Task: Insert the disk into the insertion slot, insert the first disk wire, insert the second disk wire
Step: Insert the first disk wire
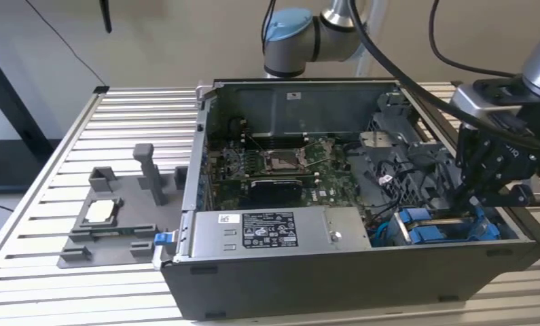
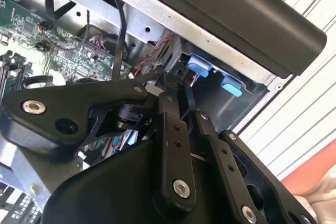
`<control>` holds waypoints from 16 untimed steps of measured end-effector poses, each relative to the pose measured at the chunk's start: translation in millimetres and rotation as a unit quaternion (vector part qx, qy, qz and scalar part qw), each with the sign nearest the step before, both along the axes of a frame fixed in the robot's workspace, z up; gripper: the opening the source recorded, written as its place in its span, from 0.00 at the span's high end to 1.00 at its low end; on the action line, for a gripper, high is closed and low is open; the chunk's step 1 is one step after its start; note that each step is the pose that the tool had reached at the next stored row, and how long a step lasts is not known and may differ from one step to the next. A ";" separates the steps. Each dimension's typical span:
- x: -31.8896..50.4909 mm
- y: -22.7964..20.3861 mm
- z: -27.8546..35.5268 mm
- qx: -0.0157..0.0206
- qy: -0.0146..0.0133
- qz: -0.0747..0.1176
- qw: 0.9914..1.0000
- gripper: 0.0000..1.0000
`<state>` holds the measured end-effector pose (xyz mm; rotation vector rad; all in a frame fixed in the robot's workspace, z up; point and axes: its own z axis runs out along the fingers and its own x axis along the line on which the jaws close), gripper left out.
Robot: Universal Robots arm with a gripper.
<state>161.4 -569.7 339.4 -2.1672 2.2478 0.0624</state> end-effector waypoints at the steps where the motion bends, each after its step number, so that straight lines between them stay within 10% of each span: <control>1: 0.0 0.1 -0.1 0.000 0.000 -0.002 1.000 0.81; 16: 0.0 0.9 -9.6 -0.007 -0.004 -0.008 1.000 0.81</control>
